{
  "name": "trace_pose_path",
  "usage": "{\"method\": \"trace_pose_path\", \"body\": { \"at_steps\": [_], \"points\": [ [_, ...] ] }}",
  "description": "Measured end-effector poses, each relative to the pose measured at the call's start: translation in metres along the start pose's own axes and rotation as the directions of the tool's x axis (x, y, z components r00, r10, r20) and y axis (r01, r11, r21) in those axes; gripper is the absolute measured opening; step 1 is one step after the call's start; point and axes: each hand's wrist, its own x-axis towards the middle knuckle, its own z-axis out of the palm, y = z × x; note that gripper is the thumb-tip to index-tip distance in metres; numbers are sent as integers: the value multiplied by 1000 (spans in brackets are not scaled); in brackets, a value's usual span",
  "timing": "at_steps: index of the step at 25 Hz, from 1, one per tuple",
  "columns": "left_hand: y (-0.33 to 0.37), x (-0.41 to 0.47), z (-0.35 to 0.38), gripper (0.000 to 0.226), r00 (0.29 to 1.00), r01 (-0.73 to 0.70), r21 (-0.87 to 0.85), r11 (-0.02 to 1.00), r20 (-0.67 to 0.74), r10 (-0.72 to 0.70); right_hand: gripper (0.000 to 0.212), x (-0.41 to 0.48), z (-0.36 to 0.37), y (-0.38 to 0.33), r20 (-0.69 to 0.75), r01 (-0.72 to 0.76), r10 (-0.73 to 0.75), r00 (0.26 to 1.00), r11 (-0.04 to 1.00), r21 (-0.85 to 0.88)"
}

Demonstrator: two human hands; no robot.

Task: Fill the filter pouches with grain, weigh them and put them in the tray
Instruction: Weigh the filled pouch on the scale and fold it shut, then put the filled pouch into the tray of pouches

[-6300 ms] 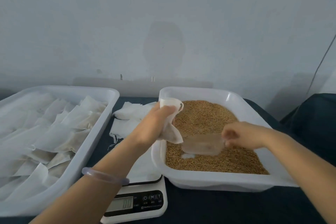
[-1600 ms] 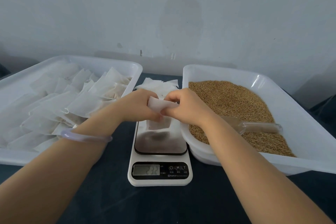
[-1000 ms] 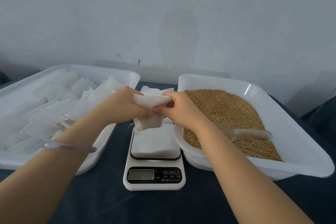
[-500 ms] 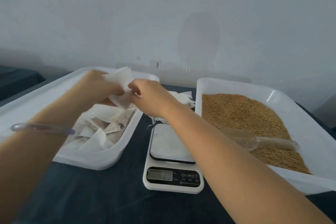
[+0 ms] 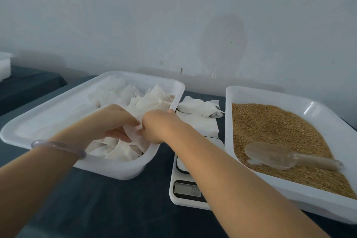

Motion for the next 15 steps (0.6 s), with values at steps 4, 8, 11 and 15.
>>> {"method": "trace_pose_path", "body": {
  "at_steps": [4, 8, 11, 15],
  "points": [
    [-1, 1, -8, 8, 1000, 8, 184, 983, -22, -4, 28, -3, 1, -7, -35, -17, 17, 999, 1000, -7],
    [3, 0, -14, 10, 994, 8, 419, 908, -100, 37, 12, -9, -1, -11, -115, 64, -68, 991, 997, -43],
    [3, 0, -15, 25, 883, -278, 689, 669, -90, 460, 10, -5, 3, -11, -2, 8, -8, 1000, 996, -86],
    [-1, -3, -5, 25, 904, -331, 829, 450, 142, 403, 11, -2, 4, -7, 66, -9, 14, 998, 996, -84]
  ]
}}
